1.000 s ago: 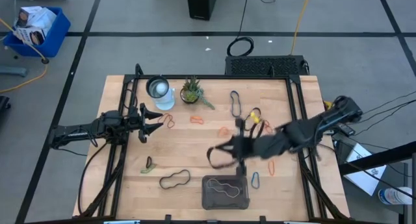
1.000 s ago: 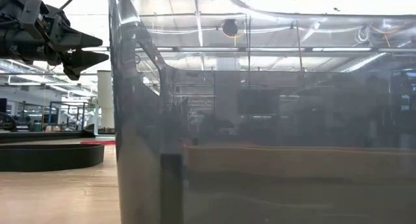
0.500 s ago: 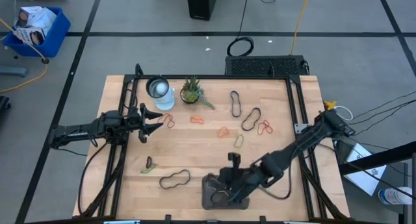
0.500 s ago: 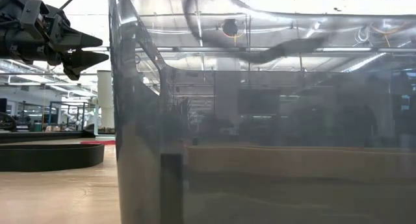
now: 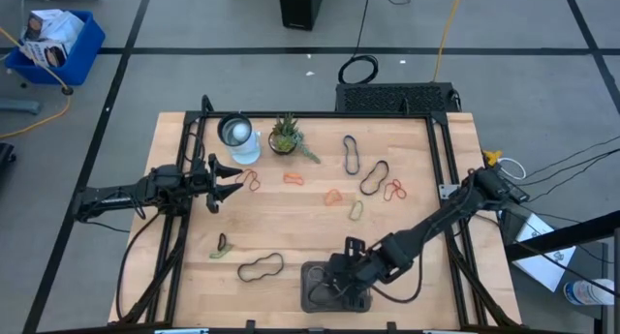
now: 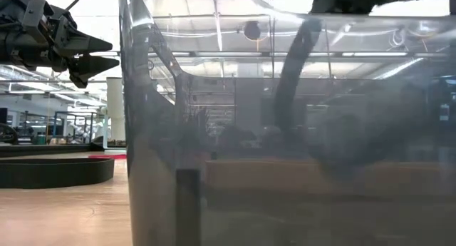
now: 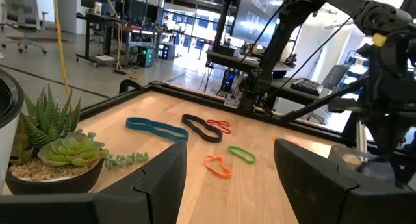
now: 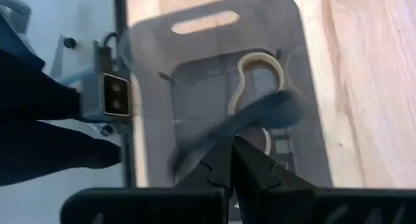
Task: Pick and place rubber bands into bin
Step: Put the black rubber band into the black transparent bin
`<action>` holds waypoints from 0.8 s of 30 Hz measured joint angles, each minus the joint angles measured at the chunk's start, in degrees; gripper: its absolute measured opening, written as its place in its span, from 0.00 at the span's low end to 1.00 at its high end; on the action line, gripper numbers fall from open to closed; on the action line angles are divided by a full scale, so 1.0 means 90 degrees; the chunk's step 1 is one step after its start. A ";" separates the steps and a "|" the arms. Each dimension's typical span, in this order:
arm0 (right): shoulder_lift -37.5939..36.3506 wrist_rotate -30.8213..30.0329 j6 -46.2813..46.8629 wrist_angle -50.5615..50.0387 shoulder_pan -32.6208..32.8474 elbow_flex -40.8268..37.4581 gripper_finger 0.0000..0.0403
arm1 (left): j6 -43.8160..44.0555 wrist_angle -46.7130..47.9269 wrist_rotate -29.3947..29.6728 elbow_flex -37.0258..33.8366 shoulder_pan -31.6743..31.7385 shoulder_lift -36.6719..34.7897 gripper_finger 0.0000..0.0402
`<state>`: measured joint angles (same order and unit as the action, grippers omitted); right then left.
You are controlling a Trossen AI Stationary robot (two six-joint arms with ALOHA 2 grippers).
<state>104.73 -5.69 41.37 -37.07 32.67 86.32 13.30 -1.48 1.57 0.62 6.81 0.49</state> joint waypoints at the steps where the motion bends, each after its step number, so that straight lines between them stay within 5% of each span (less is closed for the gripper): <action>1: 0.0000 0.0001 -0.0029 -0.0001 -0.0011 -0.0045 0.00 | 0.0001 0.0000 -0.0001 0.0000 0.0001 0.0000 0.60; 24: 0.0000 0.0499 0.0186 0.0581 -0.0139 -0.1289 0.07 | 0.0002 0.0000 -0.0001 0.0000 0.0000 -0.0001 0.60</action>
<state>104.73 -1.20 43.04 -31.84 31.42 74.72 13.32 -1.48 1.56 0.62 6.81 0.48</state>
